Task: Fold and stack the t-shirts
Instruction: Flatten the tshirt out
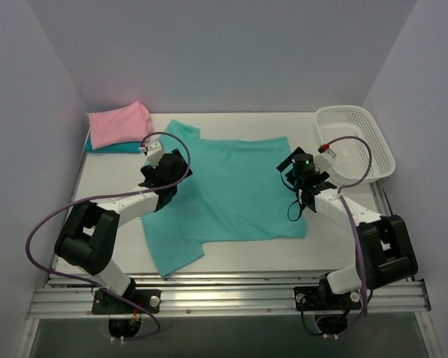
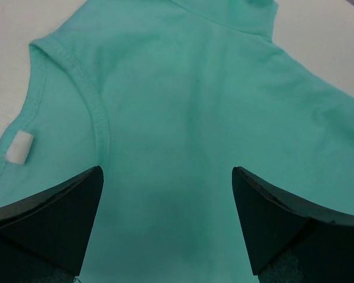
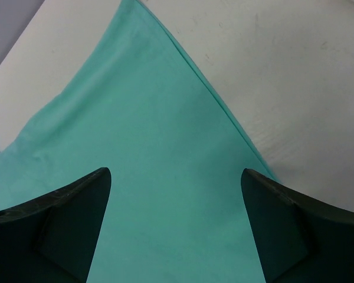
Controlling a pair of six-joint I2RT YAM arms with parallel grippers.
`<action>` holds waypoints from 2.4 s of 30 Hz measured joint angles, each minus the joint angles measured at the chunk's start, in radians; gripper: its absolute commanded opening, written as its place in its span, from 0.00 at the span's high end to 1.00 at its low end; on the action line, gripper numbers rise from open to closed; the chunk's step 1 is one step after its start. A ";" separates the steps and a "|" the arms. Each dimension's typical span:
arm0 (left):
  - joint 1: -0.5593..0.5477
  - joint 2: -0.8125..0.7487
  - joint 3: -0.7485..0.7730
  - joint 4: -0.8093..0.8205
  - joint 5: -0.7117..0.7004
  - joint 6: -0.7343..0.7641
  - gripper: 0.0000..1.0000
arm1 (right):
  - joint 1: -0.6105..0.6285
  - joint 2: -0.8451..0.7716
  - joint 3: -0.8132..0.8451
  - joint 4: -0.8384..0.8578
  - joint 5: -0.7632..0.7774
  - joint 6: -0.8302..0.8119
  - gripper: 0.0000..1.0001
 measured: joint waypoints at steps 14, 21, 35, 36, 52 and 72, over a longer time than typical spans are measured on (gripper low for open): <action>-0.037 -0.180 -0.235 -0.066 -0.021 -0.154 0.00 | -0.006 -0.241 -0.118 -0.142 -0.148 -0.016 0.09; -0.188 -0.441 -0.291 -0.257 -0.104 -0.265 0.06 | -0.006 -0.372 -0.224 -0.217 -0.275 -0.032 0.06; -0.503 -0.472 -0.219 -1.058 -0.272 -0.885 0.12 | -0.007 -0.616 -0.278 -0.375 -0.325 -0.039 0.05; -0.516 -0.470 -0.219 -1.111 -0.273 -0.934 0.12 | -0.007 -0.644 -0.288 -0.385 -0.324 -0.039 0.05; -0.550 -0.812 -0.386 -1.324 -0.264 -1.178 0.27 | -0.007 -0.687 -0.293 -0.422 -0.325 -0.068 0.05; -0.553 -0.715 -0.398 -1.177 -0.115 -1.045 0.27 | -0.009 -0.526 -0.293 -0.313 -0.401 -0.064 0.04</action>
